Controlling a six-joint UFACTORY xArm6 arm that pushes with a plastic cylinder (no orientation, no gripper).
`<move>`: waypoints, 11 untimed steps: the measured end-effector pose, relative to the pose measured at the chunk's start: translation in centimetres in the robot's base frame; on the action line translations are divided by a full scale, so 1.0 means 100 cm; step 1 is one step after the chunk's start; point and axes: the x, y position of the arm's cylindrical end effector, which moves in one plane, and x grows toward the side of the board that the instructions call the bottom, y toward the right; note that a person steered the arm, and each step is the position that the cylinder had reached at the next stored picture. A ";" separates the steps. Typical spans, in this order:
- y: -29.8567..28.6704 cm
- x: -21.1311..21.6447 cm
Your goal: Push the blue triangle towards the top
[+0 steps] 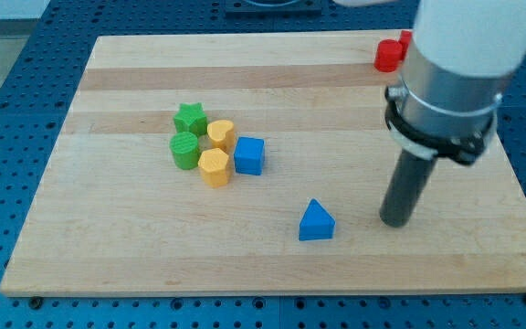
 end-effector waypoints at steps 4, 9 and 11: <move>-0.095 0.049; -0.094 0.009; -0.089 -0.003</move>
